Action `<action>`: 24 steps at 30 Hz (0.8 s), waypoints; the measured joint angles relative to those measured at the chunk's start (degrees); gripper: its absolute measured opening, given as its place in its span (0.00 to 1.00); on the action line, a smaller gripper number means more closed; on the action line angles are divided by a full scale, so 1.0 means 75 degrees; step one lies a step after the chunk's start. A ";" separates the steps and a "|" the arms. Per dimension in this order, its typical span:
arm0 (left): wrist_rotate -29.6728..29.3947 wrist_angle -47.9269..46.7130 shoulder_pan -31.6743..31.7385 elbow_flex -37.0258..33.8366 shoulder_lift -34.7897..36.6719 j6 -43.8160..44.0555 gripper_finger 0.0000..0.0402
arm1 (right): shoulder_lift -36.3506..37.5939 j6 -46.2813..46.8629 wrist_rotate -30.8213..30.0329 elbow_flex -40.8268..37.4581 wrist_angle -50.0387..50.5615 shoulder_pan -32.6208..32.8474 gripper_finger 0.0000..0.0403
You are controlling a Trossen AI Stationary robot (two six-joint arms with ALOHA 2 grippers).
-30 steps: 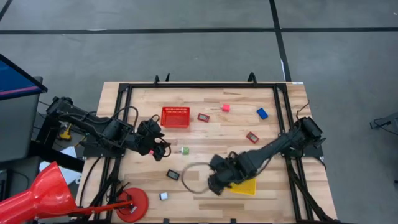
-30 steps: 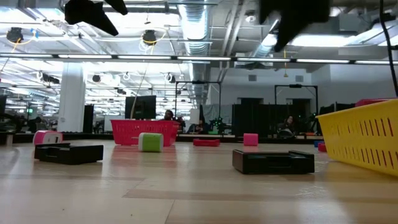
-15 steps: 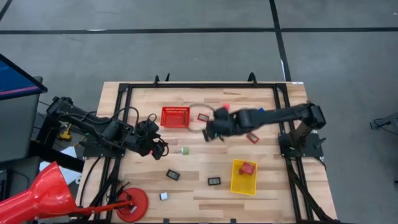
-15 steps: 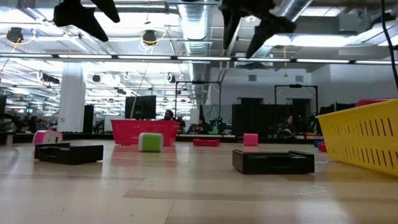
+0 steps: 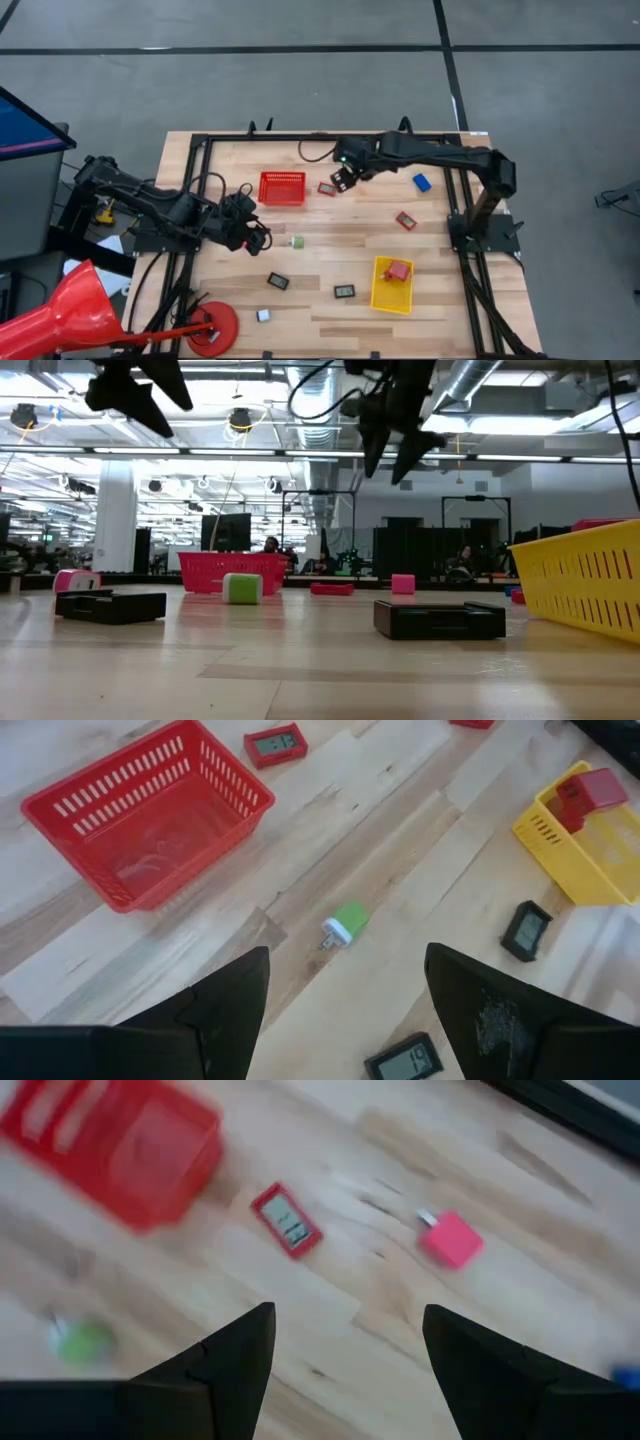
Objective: Pick & Place Office items
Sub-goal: Put the top right pink charger adapter into the yellow basket
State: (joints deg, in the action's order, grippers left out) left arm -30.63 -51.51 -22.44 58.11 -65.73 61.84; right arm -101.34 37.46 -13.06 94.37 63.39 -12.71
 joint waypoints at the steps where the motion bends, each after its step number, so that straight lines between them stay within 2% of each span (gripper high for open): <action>1: 0.0003 0.0046 0.0000 -0.0079 0.0000 -0.0003 0.66 | -0.0076 -0.0727 0.0121 -0.0010 0.0016 -0.0057 0.62; 6: 0.0466 0.0795 0.0003 -0.0401 -0.0003 -0.0462 0.66 | -0.0560 -0.4468 0.0258 -0.0003 0.0873 -0.0266 0.62; 10: 0.0491 0.1564 0.0003 -0.0520 0.0000 -0.0856 0.66 | -0.1069 -0.6002 -0.0247 -0.0012 0.1313 -0.0413 0.62; 13: 0.0360 0.1683 0.0103 -0.0520 0.0000 -0.0996 0.66 | -0.1408 -0.6076 0.0026 -0.0012 0.1174 -0.0763 0.62; 18: 0.0372 0.1755 0.0448 -0.0523 0.0000 -0.0875 0.66 | -0.1915 -0.5476 0.0601 -0.0012 0.1121 -0.1604 0.62; 24: 0.0869 0.2433 0.0822 -0.0523 0.0000 -0.0992 0.66 | -0.1718 -0.5416 0.1560 -0.0012 0.0441 -0.2225 0.62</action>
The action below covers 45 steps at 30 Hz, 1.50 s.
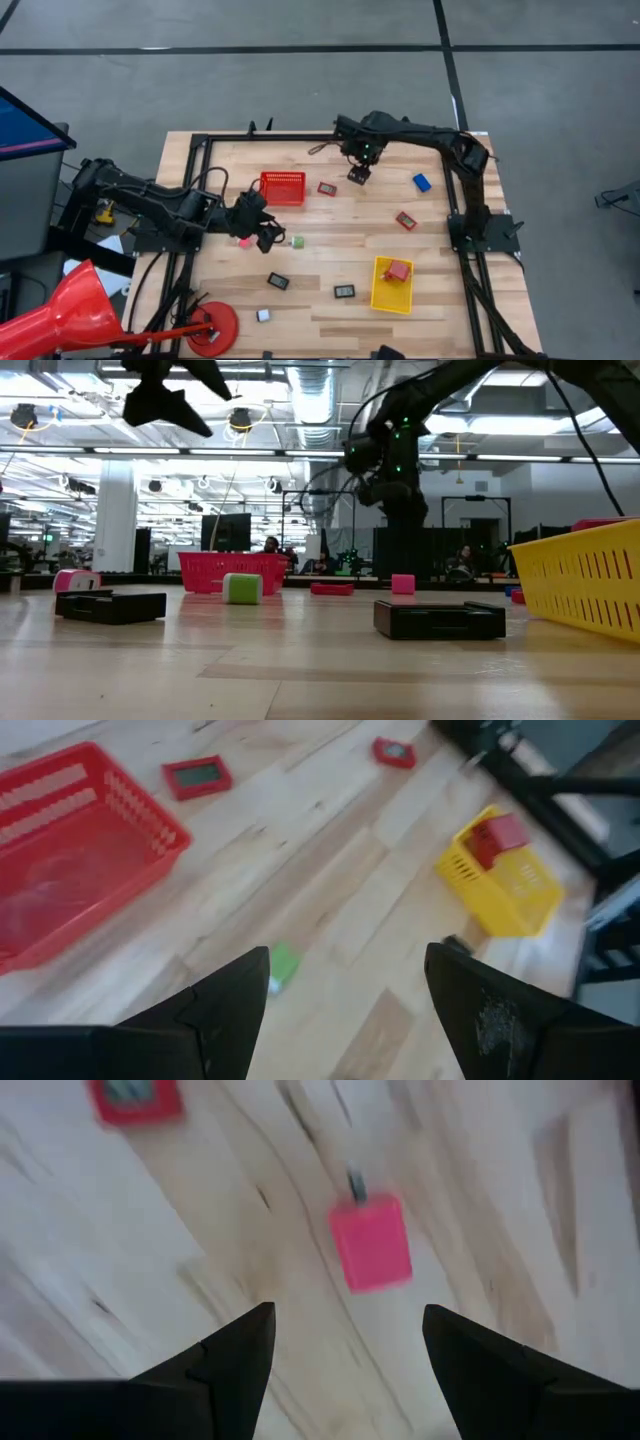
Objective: Pick & Place Office items
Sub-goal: Put the top right pink charger adapter into the yellow basket
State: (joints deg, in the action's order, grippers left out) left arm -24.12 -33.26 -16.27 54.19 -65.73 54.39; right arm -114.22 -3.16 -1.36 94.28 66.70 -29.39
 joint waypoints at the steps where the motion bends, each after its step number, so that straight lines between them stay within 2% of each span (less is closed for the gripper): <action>1: 0.0078 0.0131 0.0073 0.0000 0.0000 -0.0014 0.66 | 0.0097 -0.0097 0.0012 0.0000 -0.0174 -0.0042 0.62; 4: 0.0323 0.0517 0.0291 0.0000 0.0000 -0.0032 0.66 | 0.0216 -0.0433 0.0350 0.0020 -0.0412 -0.0193 0.62; 9: 0.0478 0.0939 0.0490 0.0000 0.0000 -0.0089 0.66 | 0.0196 -0.0877 0.0378 -0.0141 -0.0627 -0.0224 0.62; 17: 0.0481 0.1581 0.0604 0.0000 0.0000 -0.0079 0.66 | 0.0191 -0.0921 -0.0055 -0.0744 -0.0792 -0.0305 0.62; 30: 0.0673 0.1920 0.0653 0.0000 0.0000 0.0244 0.66 | 0.0196 -0.1155 -0.0153 -0.1611 -0.1783 -0.0206 0.62; 45: 0.0868 0.2420 0.0682 0.0003 0.0000 0.0414 0.66 | -0.0188 -0.1321 -0.0076 -0.1633 -0.2276 -0.0223 0.62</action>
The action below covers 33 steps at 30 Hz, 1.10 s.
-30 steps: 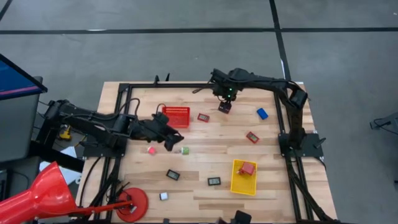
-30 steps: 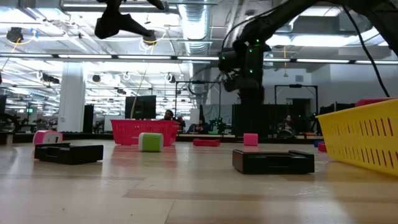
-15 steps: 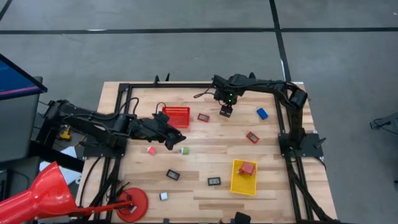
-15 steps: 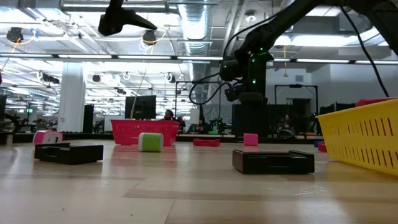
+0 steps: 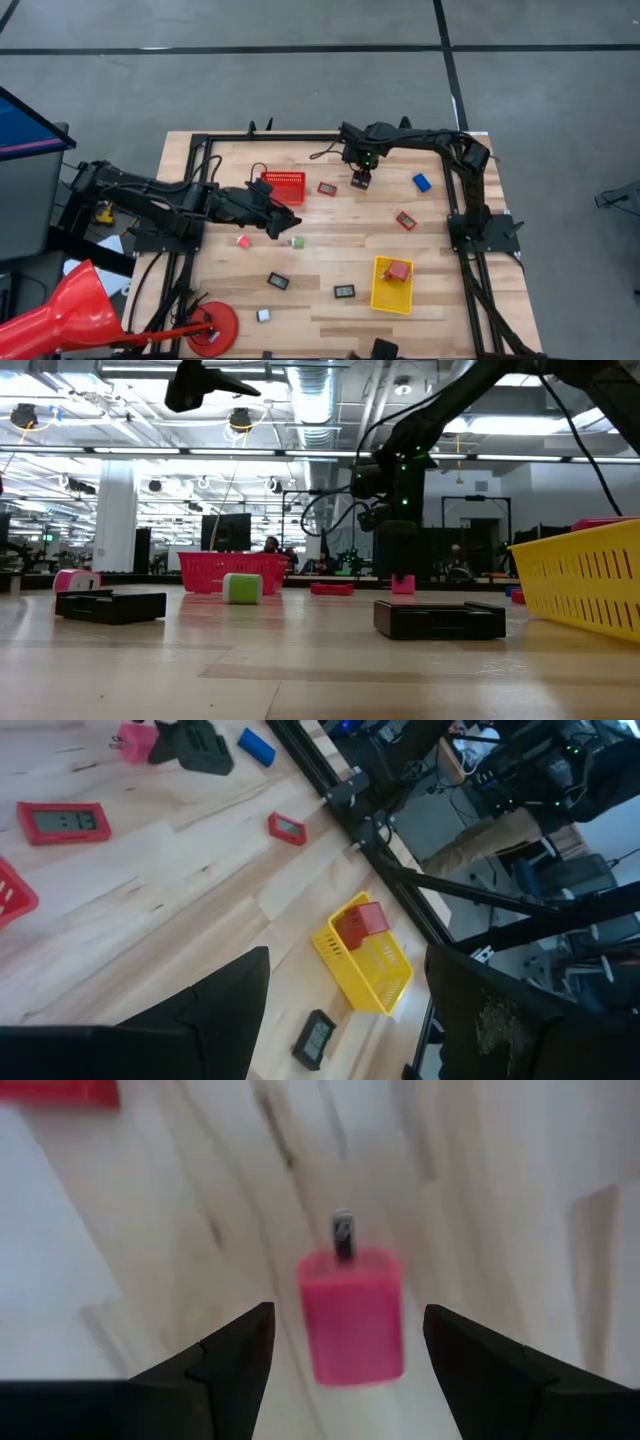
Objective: Pick & Place Office items
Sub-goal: Put the top right pink charger adapter into the yellow basket
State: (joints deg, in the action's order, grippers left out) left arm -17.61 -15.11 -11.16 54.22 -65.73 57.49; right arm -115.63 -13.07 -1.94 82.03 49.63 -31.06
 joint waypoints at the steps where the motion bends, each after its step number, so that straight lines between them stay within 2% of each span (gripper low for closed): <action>1: 0.0000 0.0011 0.0000 0.0000 0.0000 -0.0003 0.66 | -0.0055 0.0002 0.0029 0.0002 -0.0072 -0.0012 0.62; 9: -0.0003 0.0140 0.0000 0.0003 0.0000 -0.0020 0.66 | -0.0379 -0.0018 0.0067 -0.0001 0.0213 -0.0015 0.57; 16: -0.0006 0.0145 0.0000 0.0003 0.0000 -0.0109 0.66 | -0.0298 0.0203 0.0067 -0.0003 0.0066 0.0005 0.35; 24: -0.0012 0.0154 0.0000 0.0003 0.0000 -0.0411 0.66 | 0.0060 0.0990 0.0082 -0.0004 0.0387 0.0085 0.35; 33: 0.0064 0.0100 0.0247 0.0003 0.0000 -0.0979 0.66 | 0.1666 0.2736 0.0879 -0.0001 0.1684 0.1026 0.35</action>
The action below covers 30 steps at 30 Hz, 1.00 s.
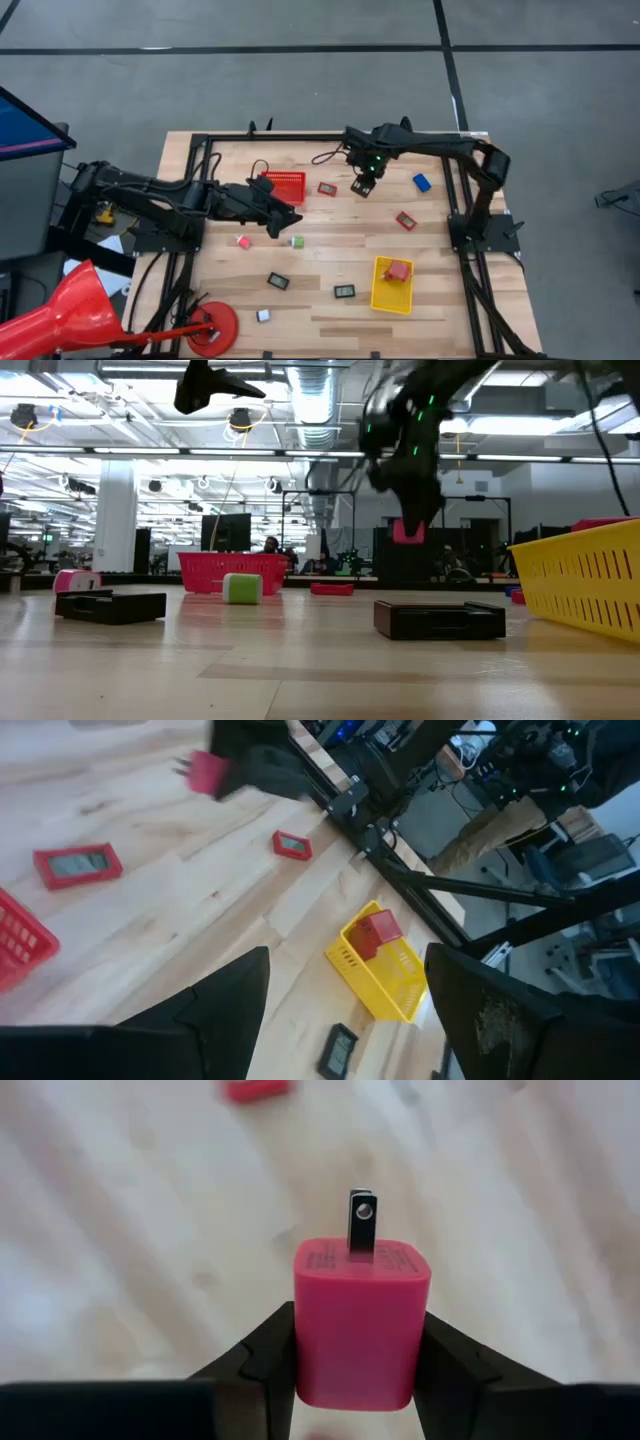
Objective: Pick & Place Office items
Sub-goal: Put the top right pink charger adapter into the yellow basket
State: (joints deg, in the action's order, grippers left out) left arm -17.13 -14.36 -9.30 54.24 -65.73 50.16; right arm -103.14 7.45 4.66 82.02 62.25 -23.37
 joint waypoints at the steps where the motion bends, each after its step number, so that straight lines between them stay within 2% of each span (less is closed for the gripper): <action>1: 0.0098 -0.0009 0.0046 0.0000 0.0000 -0.0070 0.66 | 0.0196 0.0303 0.0003 0.0000 0.0185 0.0196 0.35; 7: 0.0417 -0.0028 0.0246 0.0000 0.0000 -0.0525 0.66 | 0.1379 0.2560 0.0005 0.0000 0.0452 0.1586 0.35; 12: 0.0942 -0.0031 0.0362 0.0000 0.0000 -0.0760 0.66 | 0.1863 0.4664 -0.0294 0.0003 0.0775 0.2830 0.35; 16: 0.1235 -0.0057 0.0359 0.0000 0.0000 -0.1071 0.66 | 0.1856 0.6467 -0.0483 0.0003 0.1073 0.3944 0.35; 23: 0.1730 -0.0103 0.0350 0.0000 0.0000 -0.1458 0.66 | 0.1842 1.0022 -0.0857 0.0003 0.0743 0.5843 0.35; 30: 0.1737 -0.0102 0.0208 0.0000 0.0000 -0.1458 0.66 | 0.1492 1.2856 -0.1176 -0.0002 0.0773 0.7524 0.35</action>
State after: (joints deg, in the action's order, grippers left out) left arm -4.10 -15.12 -7.74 54.24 -65.73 39.22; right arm -91.94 103.87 -4.16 82.00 68.06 33.06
